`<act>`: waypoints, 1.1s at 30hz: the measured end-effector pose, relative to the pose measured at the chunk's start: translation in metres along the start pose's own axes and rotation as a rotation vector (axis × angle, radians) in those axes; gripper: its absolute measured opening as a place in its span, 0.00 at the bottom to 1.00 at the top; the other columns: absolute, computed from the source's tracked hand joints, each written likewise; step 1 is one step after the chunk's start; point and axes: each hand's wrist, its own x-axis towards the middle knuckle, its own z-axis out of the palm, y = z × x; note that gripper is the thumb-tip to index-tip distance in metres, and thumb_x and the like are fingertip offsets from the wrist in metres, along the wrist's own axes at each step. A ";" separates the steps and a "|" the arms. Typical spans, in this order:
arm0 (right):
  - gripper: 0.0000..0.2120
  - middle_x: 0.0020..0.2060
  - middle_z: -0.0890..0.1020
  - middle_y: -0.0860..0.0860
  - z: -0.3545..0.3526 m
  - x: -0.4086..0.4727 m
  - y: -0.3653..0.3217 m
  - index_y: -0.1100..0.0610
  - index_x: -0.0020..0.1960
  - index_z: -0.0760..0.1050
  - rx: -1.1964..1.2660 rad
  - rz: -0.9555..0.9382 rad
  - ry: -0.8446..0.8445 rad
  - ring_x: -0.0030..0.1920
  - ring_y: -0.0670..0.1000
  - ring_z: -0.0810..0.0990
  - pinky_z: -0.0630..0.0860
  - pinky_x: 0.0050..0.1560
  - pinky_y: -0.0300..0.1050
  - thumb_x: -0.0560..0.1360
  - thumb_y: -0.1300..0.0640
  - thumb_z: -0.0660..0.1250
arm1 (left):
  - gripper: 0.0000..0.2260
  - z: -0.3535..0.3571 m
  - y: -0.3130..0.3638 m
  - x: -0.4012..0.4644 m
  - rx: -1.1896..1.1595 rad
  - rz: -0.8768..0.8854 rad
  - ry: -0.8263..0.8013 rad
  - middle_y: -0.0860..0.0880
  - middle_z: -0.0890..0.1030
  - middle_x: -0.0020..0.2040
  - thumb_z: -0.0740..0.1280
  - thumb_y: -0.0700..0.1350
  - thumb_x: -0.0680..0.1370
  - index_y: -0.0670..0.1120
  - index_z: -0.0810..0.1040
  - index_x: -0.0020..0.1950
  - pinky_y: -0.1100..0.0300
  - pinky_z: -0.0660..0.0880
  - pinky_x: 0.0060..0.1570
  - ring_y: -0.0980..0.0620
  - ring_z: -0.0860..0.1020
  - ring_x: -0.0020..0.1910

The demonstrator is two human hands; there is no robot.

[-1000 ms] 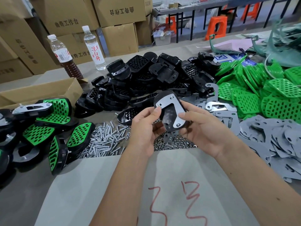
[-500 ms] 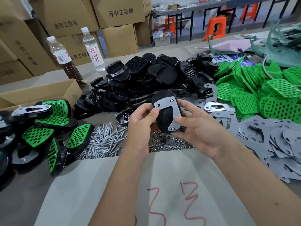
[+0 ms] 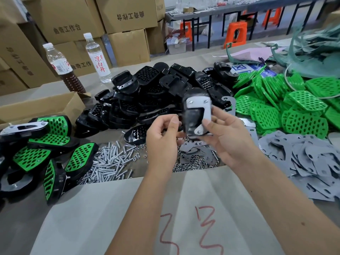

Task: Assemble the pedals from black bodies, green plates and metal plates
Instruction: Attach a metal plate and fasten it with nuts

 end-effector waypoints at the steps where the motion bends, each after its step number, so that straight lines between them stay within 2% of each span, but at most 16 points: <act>1: 0.20 0.54 0.86 0.59 -0.004 0.002 -0.006 0.63 0.70 0.76 0.027 -0.046 0.078 0.54 0.58 0.87 0.85 0.53 0.55 0.81 0.73 0.63 | 0.04 0.007 0.000 -0.002 0.111 0.055 -0.005 0.52 0.85 0.44 0.68 0.45 0.83 0.50 0.82 0.50 0.57 0.80 0.39 0.56 0.82 0.38; 4: 0.21 0.58 0.85 0.61 -0.021 0.008 -0.025 0.63 0.73 0.74 0.089 -0.186 0.287 0.54 0.57 0.86 0.84 0.57 0.57 0.81 0.72 0.65 | 0.02 0.036 0.002 -0.013 0.479 0.230 -0.196 0.56 0.82 0.45 0.73 0.47 0.79 0.53 0.81 0.48 0.58 0.76 0.43 0.57 0.80 0.40; 5: 0.22 0.60 0.83 0.62 -0.028 0.009 -0.030 0.63 0.74 0.72 0.105 -0.222 0.335 0.54 0.57 0.86 0.83 0.59 0.58 0.81 0.71 0.65 | 0.03 0.047 0.002 -0.017 0.567 0.276 -0.264 0.56 0.82 0.47 0.74 0.47 0.78 0.53 0.81 0.48 0.57 0.76 0.45 0.55 0.80 0.43; 7: 0.21 0.61 0.82 0.64 -0.039 0.010 -0.036 0.63 0.75 0.71 0.149 -0.271 0.388 0.57 0.58 0.84 0.81 0.63 0.59 0.83 0.70 0.64 | 0.03 0.064 0.000 -0.017 0.737 0.382 -0.283 0.54 0.80 0.50 0.74 0.44 0.77 0.51 0.82 0.49 0.56 0.73 0.50 0.51 0.77 0.52; 10: 0.20 0.61 0.83 0.63 -0.048 0.009 -0.040 0.63 0.75 0.71 0.197 -0.288 0.407 0.63 0.60 0.83 0.80 0.65 0.57 0.84 0.69 0.62 | 0.14 0.080 -0.002 -0.003 0.979 0.455 -0.283 0.51 0.78 0.61 0.70 0.42 0.79 0.50 0.81 0.65 0.57 0.70 0.58 0.47 0.70 0.62; 12: 0.20 0.59 0.84 0.63 -0.046 0.009 -0.039 0.63 0.75 0.72 0.173 -0.264 0.393 0.59 0.60 0.84 0.81 0.64 0.58 0.84 0.69 0.62 | 0.21 0.089 -0.001 0.009 1.066 0.443 -0.413 0.51 0.75 0.72 0.68 0.41 0.80 0.50 0.75 0.74 0.55 0.69 0.67 0.45 0.66 0.70; 13: 0.20 0.57 0.84 0.62 -0.043 0.010 -0.038 0.62 0.75 0.71 0.157 -0.249 0.384 0.57 0.60 0.84 0.82 0.62 0.58 0.84 0.69 0.62 | 0.22 0.094 0.000 0.013 1.061 0.431 -0.495 0.51 0.74 0.74 0.66 0.39 0.80 0.49 0.75 0.75 0.54 0.69 0.69 0.45 0.66 0.72; 15: 0.22 0.55 0.85 0.61 -0.039 0.011 -0.035 0.61 0.76 0.71 0.141 -0.217 0.376 0.55 0.61 0.85 0.83 0.59 0.57 0.83 0.69 0.63 | 0.17 0.101 0.003 0.018 0.995 0.407 -0.580 0.50 0.80 0.67 0.65 0.37 0.79 0.47 0.81 0.67 0.48 0.75 0.64 0.44 0.71 0.68; 18: 0.23 0.57 0.86 0.61 -0.040 0.010 -0.036 0.57 0.76 0.71 0.107 -0.183 0.349 0.54 0.61 0.86 0.85 0.54 0.54 0.83 0.68 0.65 | 0.07 0.098 0.001 0.018 1.060 0.468 -0.491 0.46 0.84 0.52 0.65 0.39 0.80 0.44 0.83 0.54 0.46 0.77 0.50 0.43 0.77 0.54; 20: 0.23 0.58 0.85 0.62 -0.043 0.009 -0.039 0.56 0.76 0.72 0.097 -0.178 0.339 0.53 0.61 0.86 0.85 0.55 0.55 0.83 0.67 0.65 | 0.05 0.093 -0.001 0.013 1.104 0.561 -0.460 0.44 0.83 0.48 0.65 0.37 0.80 0.42 0.81 0.51 0.45 0.75 0.47 0.41 0.78 0.50; 22: 0.22 0.58 0.85 0.63 -0.044 0.009 -0.041 0.58 0.76 0.72 0.128 -0.171 0.335 0.56 0.63 0.86 0.84 0.57 0.57 0.83 0.67 0.65 | 0.06 0.089 -0.001 0.010 1.074 0.596 -0.430 0.43 0.82 0.46 0.65 0.33 0.78 0.41 0.77 0.53 0.45 0.74 0.44 0.38 0.78 0.47; 25: 0.20 0.61 0.83 0.64 -0.044 0.008 -0.041 0.61 0.75 0.72 0.183 -0.170 0.294 0.60 0.65 0.84 0.83 0.60 0.60 0.84 0.67 0.62 | 0.16 0.082 0.006 0.021 1.056 0.466 -0.429 0.46 0.82 0.51 0.68 0.35 0.77 0.45 0.75 0.65 0.45 0.77 0.51 0.42 0.80 0.50; 28: 0.20 0.60 0.84 0.63 -0.044 0.008 -0.040 0.62 0.75 0.71 0.201 -0.190 0.267 0.60 0.64 0.84 0.84 0.57 0.58 0.84 0.68 0.60 | 0.24 0.074 0.017 0.034 1.065 0.253 -0.537 0.49 0.78 0.58 0.69 0.38 0.77 0.53 0.77 0.72 0.51 0.79 0.55 0.44 0.80 0.52; 30: 0.20 0.59 0.84 0.64 -0.040 0.008 -0.037 0.63 0.75 0.71 0.184 -0.190 0.259 0.61 0.65 0.84 0.84 0.56 0.58 0.84 0.69 0.60 | 0.20 0.066 0.023 0.036 1.050 0.190 -0.577 0.50 0.80 0.55 0.70 0.39 0.76 0.56 0.83 0.65 0.54 0.80 0.52 0.46 0.81 0.50; 32: 0.21 0.59 0.83 0.65 -0.035 0.008 -0.032 0.62 0.75 0.72 0.159 -0.177 0.261 0.61 0.65 0.83 0.84 0.56 0.61 0.83 0.69 0.62 | 0.13 0.054 0.025 0.038 1.016 0.147 -0.573 0.51 0.82 0.48 0.71 0.38 0.76 0.56 0.85 0.53 0.59 0.79 0.43 0.49 0.82 0.45; 33: 0.21 0.58 0.84 0.64 -0.032 0.007 -0.030 0.61 0.74 0.73 0.144 -0.171 0.260 0.60 0.64 0.84 0.84 0.55 0.61 0.82 0.70 0.63 | 0.14 0.045 0.025 0.039 0.975 0.110 -0.552 0.52 0.81 0.44 0.71 0.37 0.76 0.57 0.85 0.50 0.61 0.77 0.38 0.52 0.81 0.41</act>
